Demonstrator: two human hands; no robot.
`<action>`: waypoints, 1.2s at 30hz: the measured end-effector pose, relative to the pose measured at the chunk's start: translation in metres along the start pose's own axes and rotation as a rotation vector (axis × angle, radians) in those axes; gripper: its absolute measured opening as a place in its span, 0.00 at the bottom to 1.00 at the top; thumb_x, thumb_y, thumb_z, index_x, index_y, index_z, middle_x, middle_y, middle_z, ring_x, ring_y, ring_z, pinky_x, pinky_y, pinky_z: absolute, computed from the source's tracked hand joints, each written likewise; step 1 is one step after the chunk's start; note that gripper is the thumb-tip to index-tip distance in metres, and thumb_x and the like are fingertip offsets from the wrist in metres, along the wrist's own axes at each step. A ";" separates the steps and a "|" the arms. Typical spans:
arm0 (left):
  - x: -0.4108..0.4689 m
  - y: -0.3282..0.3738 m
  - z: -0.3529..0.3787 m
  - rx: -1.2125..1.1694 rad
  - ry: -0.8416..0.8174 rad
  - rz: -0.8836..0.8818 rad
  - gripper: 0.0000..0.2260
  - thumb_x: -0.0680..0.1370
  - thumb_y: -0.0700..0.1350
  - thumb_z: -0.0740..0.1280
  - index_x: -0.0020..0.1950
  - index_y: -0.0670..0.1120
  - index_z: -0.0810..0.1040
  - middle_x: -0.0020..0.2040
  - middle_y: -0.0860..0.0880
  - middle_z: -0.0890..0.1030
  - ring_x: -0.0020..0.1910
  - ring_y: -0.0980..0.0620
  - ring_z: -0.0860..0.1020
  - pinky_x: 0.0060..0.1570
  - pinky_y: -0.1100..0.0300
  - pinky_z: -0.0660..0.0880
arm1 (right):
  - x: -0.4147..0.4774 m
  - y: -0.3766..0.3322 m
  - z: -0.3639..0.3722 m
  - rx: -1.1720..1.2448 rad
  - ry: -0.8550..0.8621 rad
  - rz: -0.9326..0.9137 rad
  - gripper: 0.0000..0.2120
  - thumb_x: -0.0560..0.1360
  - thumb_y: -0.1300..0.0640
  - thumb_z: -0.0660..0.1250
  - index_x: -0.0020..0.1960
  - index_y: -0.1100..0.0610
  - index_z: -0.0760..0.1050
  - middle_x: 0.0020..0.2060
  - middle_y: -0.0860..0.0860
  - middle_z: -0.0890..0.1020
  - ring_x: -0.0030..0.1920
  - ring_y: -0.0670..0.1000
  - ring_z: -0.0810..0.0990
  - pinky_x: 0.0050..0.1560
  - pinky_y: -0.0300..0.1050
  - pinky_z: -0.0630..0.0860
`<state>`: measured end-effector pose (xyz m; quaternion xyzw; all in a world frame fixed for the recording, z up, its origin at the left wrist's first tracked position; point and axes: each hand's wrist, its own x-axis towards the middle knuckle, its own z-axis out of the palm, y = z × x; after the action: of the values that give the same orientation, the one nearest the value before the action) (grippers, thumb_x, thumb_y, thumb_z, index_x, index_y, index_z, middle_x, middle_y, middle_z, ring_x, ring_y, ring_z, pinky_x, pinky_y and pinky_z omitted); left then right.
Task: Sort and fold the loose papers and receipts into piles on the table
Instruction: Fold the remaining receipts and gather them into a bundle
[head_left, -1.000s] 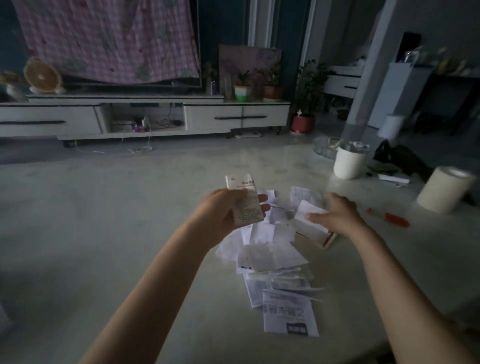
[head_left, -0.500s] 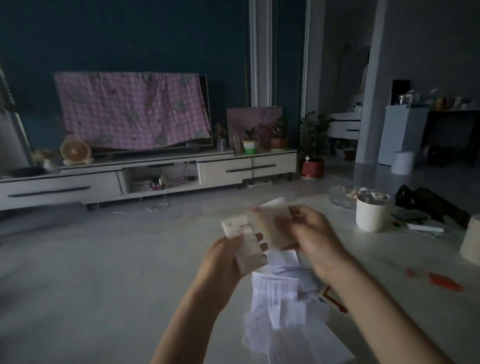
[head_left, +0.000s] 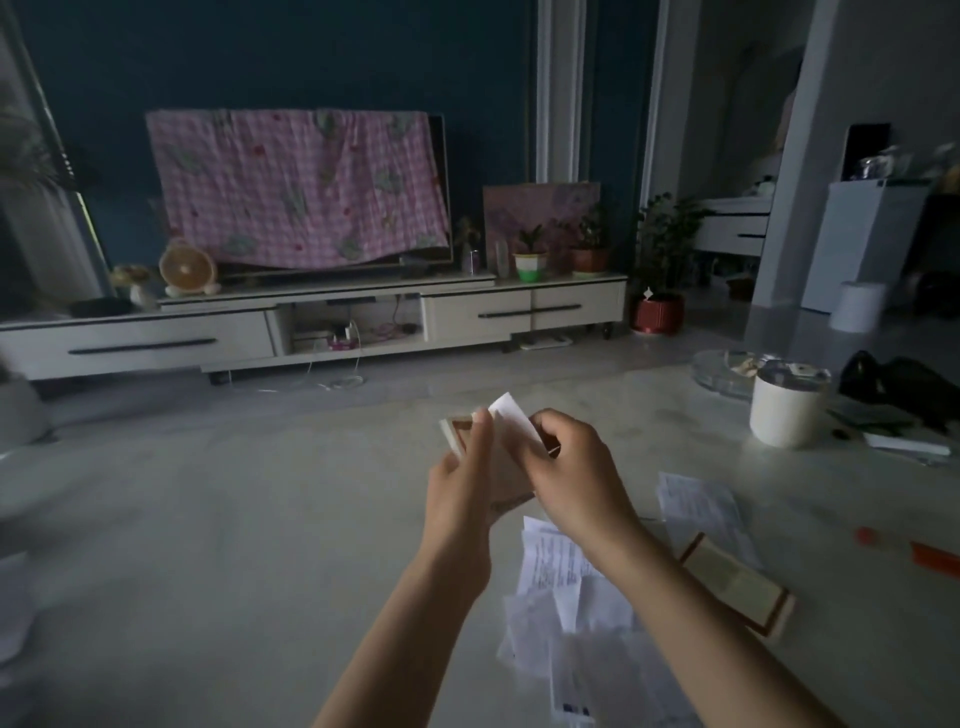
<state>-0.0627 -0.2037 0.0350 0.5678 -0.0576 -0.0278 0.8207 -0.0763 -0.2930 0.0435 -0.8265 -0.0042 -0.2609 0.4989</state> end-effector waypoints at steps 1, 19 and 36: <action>-0.002 -0.002 0.001 -0.041 -0.009 -0.009 0.26 0.78 0.61 0.52 0.52 0.41 0.78 0.42 0.43 0.82 0.40 0.51 0.81 0.36 0.59 0.76 | -0.002 0.002 0.002 -0.020 -0.017 -0.008 0.15 0.76 0.55 0.64 0.37 0.65 0.70 0.28 0.52 0.70 0.30 0.48 0.65 0.27 0.37 0.60; -0.003 0.004 -0.005 0.027 -0.065 0.080 0.05 0.77 0.34 0.61 0.45 0.40 0.76 0.38 0.44 0.79 0.35 0.51 0.79 0.34 0.60 0.78 | 0.002 0.005 -0.007 0.151 -0.012 0.084 0.15 0.77 0.50 0.61 0.45 0.61 0.77 0.35 0.52 0.78 0.39 0.50 0.76 0.41 0.44 0.73; -0.003 0.000 -0.002 -0.208 -0.173 0.105 0.09 0.80 0.39 0.57 0.53 0.43 0.77 0.46 0.44 0.80 0.41 0.50 0.79 0.32 0.61 0.74 | -0.011 0.004 -0.002 0.149 -0.021 0.039 0.15 0.77 0.50 0.63 0.42 0.63 0.73 0.27 0.52 0.76 0.21 0.43 0.71 0.23 0.38 0.66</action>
<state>-0.0659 -0.2017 0.0339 0.4714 -0.1547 -0.0397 0.8673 -0.0852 -0.2941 0.0361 -0.7896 -0.0130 -0.2414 0.5640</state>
